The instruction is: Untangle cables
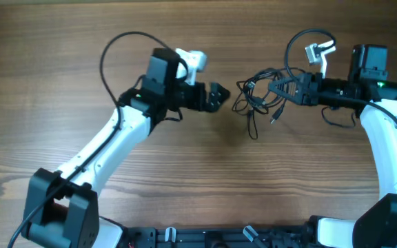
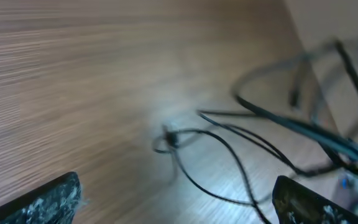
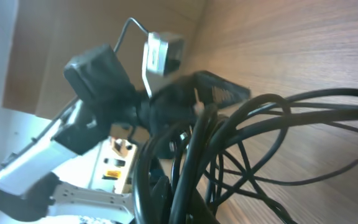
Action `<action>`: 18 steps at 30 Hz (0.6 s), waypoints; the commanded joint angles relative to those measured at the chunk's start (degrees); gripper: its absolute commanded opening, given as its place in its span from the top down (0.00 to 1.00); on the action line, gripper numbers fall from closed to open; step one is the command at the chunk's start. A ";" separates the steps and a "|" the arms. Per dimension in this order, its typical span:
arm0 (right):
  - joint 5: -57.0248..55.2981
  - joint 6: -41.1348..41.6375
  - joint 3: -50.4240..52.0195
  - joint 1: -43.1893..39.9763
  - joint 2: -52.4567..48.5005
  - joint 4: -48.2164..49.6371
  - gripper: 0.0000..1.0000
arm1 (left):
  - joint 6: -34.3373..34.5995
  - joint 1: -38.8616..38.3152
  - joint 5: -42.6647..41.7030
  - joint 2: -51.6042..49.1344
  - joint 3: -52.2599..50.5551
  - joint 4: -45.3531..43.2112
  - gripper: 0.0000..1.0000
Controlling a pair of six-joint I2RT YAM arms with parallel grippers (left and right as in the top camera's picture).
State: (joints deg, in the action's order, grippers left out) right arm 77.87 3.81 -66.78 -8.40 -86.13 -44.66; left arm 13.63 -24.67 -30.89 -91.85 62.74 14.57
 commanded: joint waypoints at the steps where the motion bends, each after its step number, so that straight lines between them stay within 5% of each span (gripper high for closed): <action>1: 10.29 12.52 -0.22 0.00 0.09 4.09 0.91 | -5.90 -3.91 0.28 -0.04 0.17 -2.19 0.00; 5: 15.15 23.85 -0.22 0.02 0.09 7.61 0.91 | -0.31 -7.65 12.33 -0.04 0.17 -9.75 0.00; 9: 15.15 24.90 -0.22 0.17 0.09 5.95 0.95 | 8.92 -10.95 36.50 -0.04 0.17 -15.58 0.00; 13: 15.17 24.85 -0.22 0.17 0.11 3.69 0.96 | 28.17 -9.88 57.81 -0.46 0.17 -7.39 0.00; 18: 15.15 23.43 -0.22 0.17 0.11 3.85 0.95 | 47.67 -2.45 58.23 -1.29 0.17 2.91 0.00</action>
State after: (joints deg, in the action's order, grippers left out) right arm 89.34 28.32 -66.78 -8.40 -86.13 -41.30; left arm 47.05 -31.33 23.75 -92.20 62.89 15.16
